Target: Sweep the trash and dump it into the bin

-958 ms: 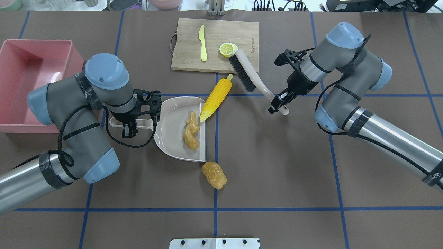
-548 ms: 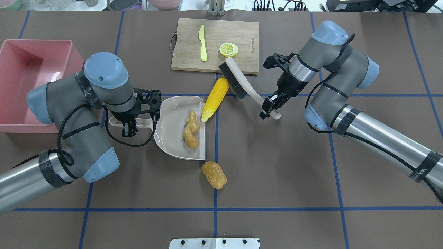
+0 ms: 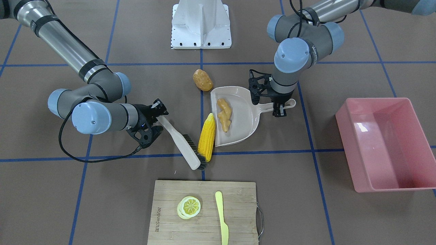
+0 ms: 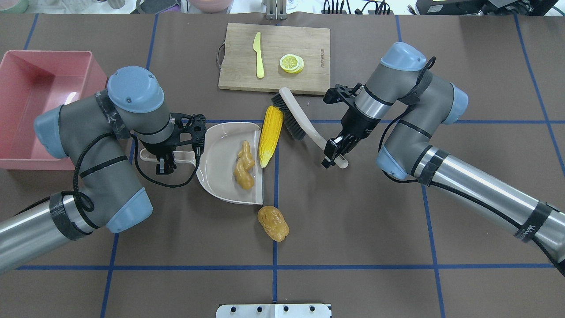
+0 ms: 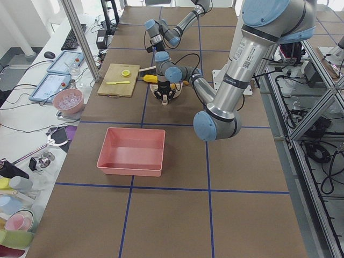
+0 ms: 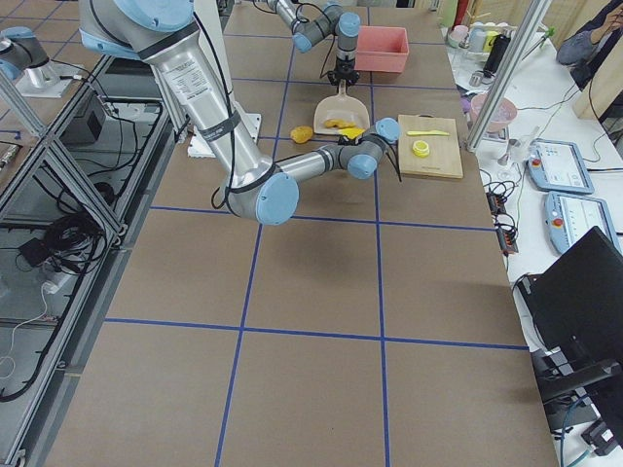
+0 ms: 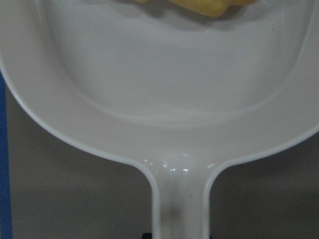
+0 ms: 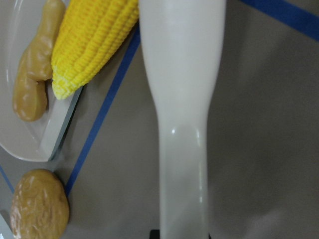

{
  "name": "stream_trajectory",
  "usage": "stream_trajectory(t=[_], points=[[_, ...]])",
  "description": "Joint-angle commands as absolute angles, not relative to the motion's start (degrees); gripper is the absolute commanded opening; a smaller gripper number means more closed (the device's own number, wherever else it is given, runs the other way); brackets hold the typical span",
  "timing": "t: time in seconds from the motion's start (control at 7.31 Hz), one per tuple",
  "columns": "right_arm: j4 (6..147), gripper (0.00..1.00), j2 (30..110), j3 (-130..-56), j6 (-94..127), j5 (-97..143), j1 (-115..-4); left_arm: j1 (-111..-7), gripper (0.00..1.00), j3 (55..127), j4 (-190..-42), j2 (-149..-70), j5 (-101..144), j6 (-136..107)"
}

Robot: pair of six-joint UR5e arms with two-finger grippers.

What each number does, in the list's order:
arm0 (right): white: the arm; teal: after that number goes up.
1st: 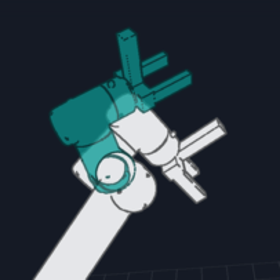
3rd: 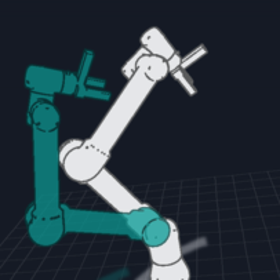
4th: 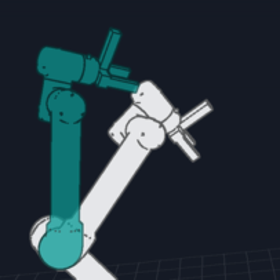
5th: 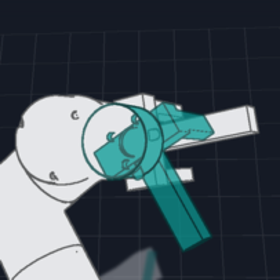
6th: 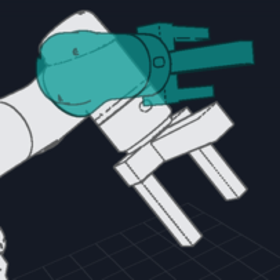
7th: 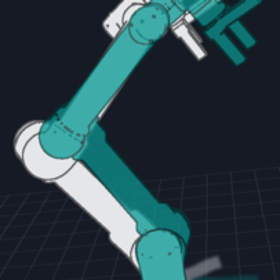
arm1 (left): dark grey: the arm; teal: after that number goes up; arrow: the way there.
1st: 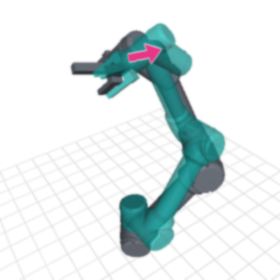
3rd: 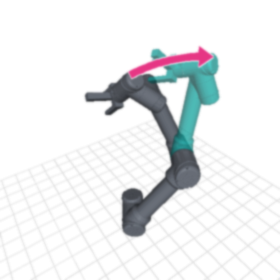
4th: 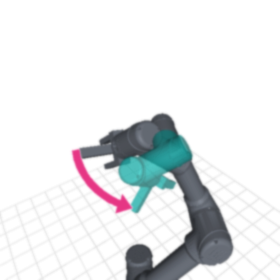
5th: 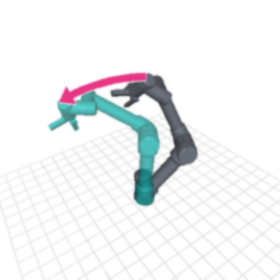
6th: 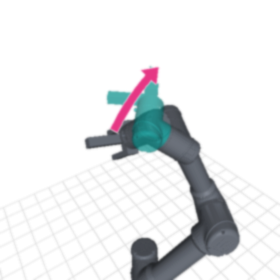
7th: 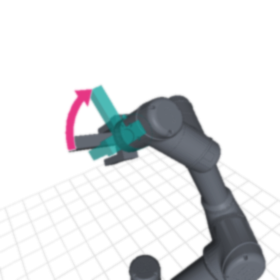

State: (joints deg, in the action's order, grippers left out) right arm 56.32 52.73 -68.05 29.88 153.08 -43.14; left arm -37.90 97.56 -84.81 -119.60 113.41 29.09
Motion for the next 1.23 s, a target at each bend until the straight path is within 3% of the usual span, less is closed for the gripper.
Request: stream_trajectory(t=[0.0,1.1], points=[[56.51,0.00,53.17,-71.09,34.87,152.49,-41.49,-37.88,0.00,97.56,-84.81,-119.62,113.47,29.09],[56.60,0.00,52.56,-78.84,50.87,144.50,-32.09,-37.53,0.00,97.29,-84.73,-120.14,113.38,29.09]])
